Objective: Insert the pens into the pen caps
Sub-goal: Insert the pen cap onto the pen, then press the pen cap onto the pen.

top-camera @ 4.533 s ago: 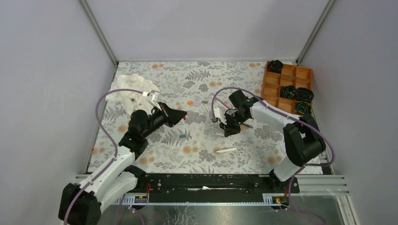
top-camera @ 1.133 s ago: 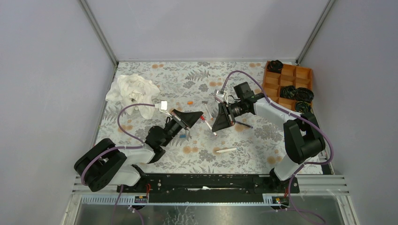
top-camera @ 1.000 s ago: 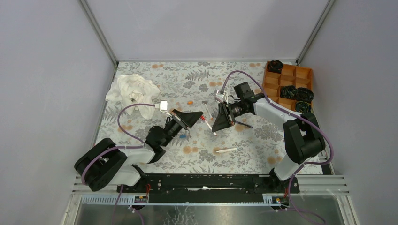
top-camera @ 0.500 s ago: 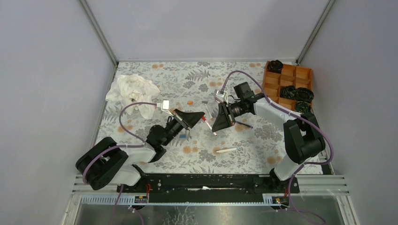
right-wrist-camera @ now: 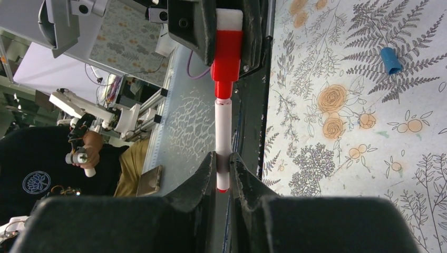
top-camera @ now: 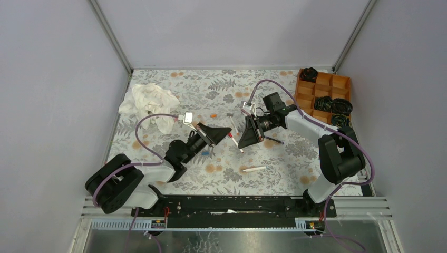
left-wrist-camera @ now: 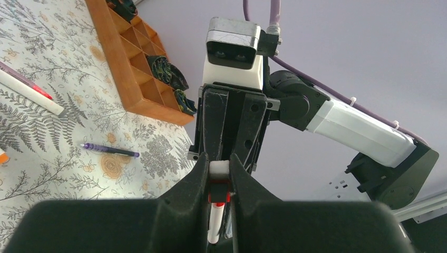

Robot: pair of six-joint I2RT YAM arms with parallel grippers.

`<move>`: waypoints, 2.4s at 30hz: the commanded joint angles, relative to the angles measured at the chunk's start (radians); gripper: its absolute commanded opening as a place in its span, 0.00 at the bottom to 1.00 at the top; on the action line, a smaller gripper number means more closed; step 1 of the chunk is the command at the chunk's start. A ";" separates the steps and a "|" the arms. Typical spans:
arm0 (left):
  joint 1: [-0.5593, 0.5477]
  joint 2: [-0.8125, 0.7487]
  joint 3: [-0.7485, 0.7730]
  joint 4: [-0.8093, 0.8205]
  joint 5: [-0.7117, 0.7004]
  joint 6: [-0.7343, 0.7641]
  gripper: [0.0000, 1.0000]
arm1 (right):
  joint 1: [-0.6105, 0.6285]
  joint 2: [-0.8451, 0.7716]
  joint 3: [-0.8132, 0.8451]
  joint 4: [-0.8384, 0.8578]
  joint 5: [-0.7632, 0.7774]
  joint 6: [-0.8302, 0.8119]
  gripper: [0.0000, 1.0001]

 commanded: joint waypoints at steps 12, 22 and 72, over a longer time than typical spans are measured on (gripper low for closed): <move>-0.007 -0.112 0.040 -0.197 0.037 0.028 0.46 | -0.007 -0.039 0.019 -0.070 -0.009 -0.091 0.00; -0.007 -0.181 0.075 -0.364 0.078 0.096 0.65 | -0.007 -0.045 0.063 -0.207 -0.024 -0.250 0.00; -0.095 -0.083 0.085 -0.185 0.094 0.067 0.13 | -0.006 -0.002 0.137 -0.303 0.002 -0.319 0.00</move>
